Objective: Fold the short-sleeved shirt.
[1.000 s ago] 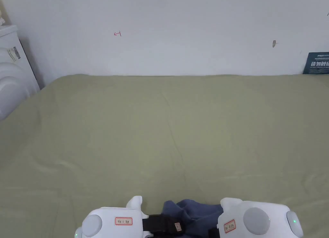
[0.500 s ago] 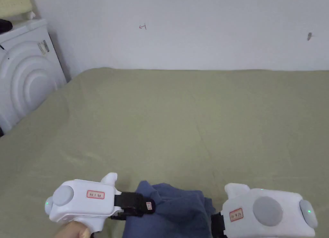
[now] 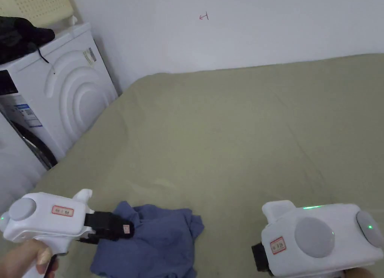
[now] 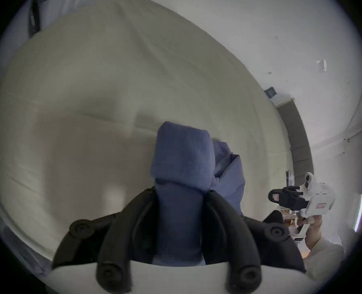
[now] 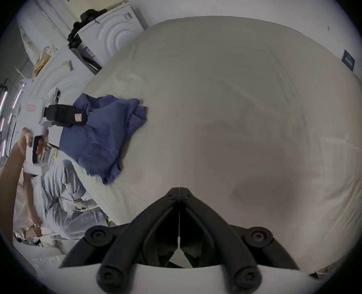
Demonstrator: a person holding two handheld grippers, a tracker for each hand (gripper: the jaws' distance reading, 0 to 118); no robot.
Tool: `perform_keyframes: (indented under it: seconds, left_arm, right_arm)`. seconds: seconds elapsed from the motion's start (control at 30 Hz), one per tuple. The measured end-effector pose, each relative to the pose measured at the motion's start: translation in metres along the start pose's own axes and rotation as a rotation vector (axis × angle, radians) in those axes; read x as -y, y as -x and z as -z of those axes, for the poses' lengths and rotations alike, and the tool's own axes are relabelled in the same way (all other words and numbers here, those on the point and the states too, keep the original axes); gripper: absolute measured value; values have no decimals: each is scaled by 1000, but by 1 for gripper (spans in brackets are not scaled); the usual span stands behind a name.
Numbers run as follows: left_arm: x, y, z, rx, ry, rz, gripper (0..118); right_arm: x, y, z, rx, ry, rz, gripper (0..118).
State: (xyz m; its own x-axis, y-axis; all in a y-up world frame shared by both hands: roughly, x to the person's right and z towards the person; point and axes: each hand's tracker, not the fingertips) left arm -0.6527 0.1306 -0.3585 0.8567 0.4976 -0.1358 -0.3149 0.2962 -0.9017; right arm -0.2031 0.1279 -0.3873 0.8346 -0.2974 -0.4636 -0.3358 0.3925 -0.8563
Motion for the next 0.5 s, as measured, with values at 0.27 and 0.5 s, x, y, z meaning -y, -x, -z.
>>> perform_keyframes:
  seconds: [0.27,0.5]
  left_arm:
    - [-20,74,-37,-108,-25,-78,31]
    - [-6,99,-73,-301,-72,-162,95]
  right_arm:
    - [-8,15,20,-17,7,-19,0]
    - [-8,11,21,-15,34,-23,0]
